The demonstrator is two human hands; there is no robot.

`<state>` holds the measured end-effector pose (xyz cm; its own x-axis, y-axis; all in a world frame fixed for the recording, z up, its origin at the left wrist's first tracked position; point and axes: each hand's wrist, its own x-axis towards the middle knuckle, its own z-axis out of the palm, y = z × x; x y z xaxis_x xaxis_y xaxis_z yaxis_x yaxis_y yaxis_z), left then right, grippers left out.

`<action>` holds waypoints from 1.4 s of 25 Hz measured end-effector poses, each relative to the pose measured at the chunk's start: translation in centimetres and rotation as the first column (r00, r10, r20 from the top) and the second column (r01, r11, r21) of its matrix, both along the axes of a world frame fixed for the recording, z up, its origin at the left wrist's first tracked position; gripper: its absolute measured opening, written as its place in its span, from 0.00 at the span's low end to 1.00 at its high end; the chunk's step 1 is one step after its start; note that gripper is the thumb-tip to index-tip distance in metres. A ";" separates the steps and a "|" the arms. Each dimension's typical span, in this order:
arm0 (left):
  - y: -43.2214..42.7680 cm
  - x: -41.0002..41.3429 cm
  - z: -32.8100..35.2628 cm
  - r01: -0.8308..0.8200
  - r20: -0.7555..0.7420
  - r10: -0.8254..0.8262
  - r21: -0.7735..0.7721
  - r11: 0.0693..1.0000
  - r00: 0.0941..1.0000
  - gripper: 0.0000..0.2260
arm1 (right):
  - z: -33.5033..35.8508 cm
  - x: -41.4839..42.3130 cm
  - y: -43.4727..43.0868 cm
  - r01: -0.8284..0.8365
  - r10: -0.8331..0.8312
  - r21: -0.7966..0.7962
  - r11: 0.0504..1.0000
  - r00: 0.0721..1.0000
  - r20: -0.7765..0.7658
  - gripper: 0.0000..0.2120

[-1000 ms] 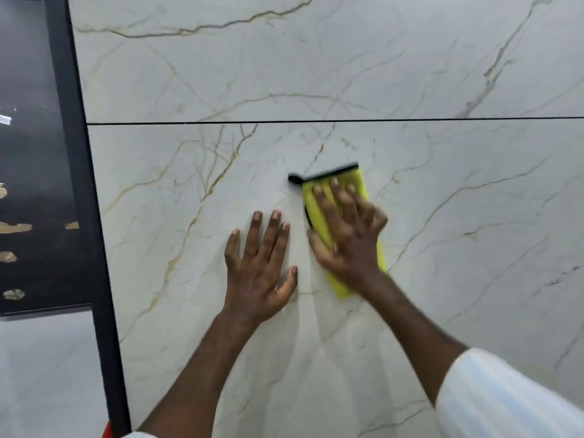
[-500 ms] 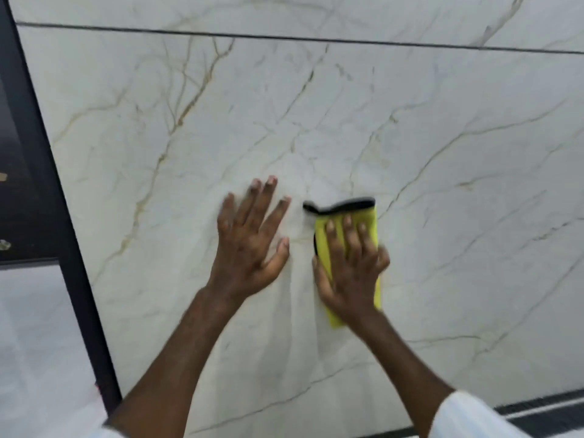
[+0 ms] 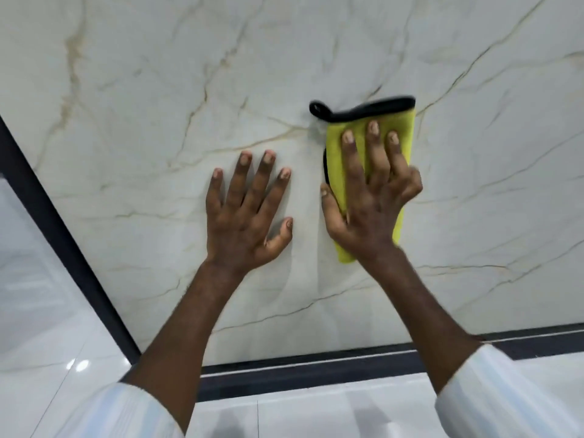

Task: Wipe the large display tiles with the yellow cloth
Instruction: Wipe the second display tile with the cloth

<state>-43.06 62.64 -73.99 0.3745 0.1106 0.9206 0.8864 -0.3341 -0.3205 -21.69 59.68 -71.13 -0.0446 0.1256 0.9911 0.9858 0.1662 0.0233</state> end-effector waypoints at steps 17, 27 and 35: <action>-1.0 3.3 -13.8 -0.057 0.023 0.060 -0.113 0.992 0.998 0.35 | -28.8 1.1 -2.9 -0.045 0.056 -0.358 0.932 0.998 0.020 0.34; -0.6 3.4 -14.4 -0.109 0.021 0.110 -0.032 0.993 0.994 0.36 | -21.4 4.5 -2.9 -0.160 0.162 -0.281 0.946 0.987 -0.014 0.40; -1.7 4.4 -14.0 -0.126 0.078 0.140 -0.161 0.979 0.987 0.39 | -32.6 12.4 -4.4 -0.107 0.189 -0.436 0.894 0.971 0.149 0.45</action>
